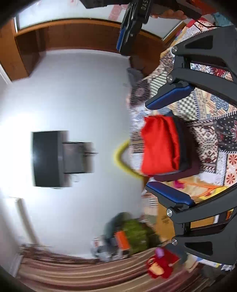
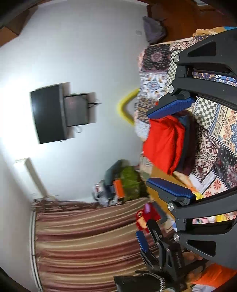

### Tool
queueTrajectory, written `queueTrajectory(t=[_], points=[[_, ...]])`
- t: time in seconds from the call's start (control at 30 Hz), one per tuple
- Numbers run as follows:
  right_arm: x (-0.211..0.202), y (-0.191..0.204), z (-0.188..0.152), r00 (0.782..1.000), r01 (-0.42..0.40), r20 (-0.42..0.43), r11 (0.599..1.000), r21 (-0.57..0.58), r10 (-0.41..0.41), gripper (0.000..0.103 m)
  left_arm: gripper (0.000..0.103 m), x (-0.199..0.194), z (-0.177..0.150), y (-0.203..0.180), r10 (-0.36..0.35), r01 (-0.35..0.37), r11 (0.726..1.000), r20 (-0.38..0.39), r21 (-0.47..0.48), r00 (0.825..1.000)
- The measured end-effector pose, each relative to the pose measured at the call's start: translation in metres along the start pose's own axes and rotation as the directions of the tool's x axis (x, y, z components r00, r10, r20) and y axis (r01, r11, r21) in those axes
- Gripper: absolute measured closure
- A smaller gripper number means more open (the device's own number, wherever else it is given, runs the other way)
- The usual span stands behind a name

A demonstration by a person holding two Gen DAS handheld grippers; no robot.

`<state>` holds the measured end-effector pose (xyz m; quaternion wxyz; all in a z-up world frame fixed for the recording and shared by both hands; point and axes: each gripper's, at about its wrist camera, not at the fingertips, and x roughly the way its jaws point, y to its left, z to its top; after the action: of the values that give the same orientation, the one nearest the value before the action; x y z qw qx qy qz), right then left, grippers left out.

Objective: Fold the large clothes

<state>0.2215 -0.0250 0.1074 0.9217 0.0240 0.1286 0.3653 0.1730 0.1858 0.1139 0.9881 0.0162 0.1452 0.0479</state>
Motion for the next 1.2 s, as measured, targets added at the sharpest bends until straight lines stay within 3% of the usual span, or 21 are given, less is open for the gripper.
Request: queueTrajectory(t=[0.2, 0.33, 0.47, 0.53, 0.67, 1.2], points=[[-0.036, 0.024, -0.011, 0.993, 0.022, 0.118, 0.998, -0.054, -0.015, 0.038, 0.023, -0.064, -0.010, -0.028, 0.036, -0.035, 0.999, 0.163, -0.005, 0.986], [-0.043, 0.036, -0.022, 0.984, 0.067, 0.172, 0.994, -0.089, -0.051, 0.024, 0.021, -0.081, -0.022, -0.036, 0.074, -0.071, 0.997, 0.214, -0.023, 0.974], [-0.044, 0.044, -0.024, 0.977, 0.115, 0.191, 0.987, -0.110, -0.092, 0.015, 0.006, -0.090, -0.029, -0.040, 0.091, -0.084, 0.996, 0.247, -0.041, 0.965], [-0.043, 0.045, -0.025, 0.973, 0.138, 0.200, 0.985, -0.107, -0.115, 0.000, 0.004, -0.094, -0.032, -0.042, 0.110, -0.103, 0.994, 0.260, -0.039, 0.959], [-0.042, 0.041, -0.026, 0.969, 0.157, 0.207, 0.983, -0.095, -0.135, 0.000, 0.000, -0.094, -0.036, -0.045, 0.134, -0.131, 0.991, 0.274, -0.027, 0.953], [-0.054, 0.035, -0.042, 0.970, 0.157, 0.197, 0.985, -0.072, -0.140, 0.000, 0.000, -0.092, -0.045, -0.046, 0.118, -0.108, 0.993, 0.253, -0.054, 0.960]])
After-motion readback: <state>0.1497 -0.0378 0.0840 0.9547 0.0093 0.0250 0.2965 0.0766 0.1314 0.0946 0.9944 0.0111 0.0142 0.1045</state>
